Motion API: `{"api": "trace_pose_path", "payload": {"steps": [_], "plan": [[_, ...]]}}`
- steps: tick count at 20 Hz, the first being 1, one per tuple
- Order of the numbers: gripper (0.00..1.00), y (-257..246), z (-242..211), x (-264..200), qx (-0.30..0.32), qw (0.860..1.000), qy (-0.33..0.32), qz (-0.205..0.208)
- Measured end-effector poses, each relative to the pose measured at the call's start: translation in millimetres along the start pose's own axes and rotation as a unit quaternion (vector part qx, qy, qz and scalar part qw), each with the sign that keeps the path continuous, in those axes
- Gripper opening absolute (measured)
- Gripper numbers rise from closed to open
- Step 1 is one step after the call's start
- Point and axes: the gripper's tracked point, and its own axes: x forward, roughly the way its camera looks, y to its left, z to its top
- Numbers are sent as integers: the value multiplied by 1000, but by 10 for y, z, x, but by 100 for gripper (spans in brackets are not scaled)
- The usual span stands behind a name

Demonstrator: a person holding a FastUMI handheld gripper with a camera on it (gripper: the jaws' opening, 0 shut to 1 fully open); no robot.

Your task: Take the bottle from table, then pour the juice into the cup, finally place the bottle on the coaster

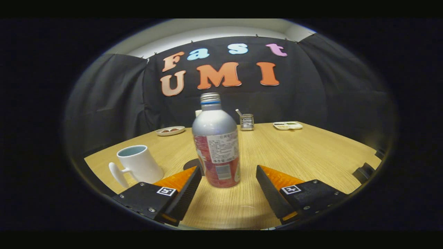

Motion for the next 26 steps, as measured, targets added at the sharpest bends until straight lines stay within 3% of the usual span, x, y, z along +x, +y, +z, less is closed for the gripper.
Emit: {"api": "trace_pose_path", "payload": {"steps": [2, 4, 7, 16, 22, 26], "plan": [[95, 51, 17, 135, -12, 1000, 1, -2], [95, 98, -233, 169, -10, 998, 57, 0], [74, 95, -137, 126, -29, 999, 40, 1], [74, -247, -31, -194, -133, 988, 34, -74], [74, -177, 294, -242, -279, 953, 3, -115], [74, -50, 541, -224, -385, 913, -24, -129]]}}
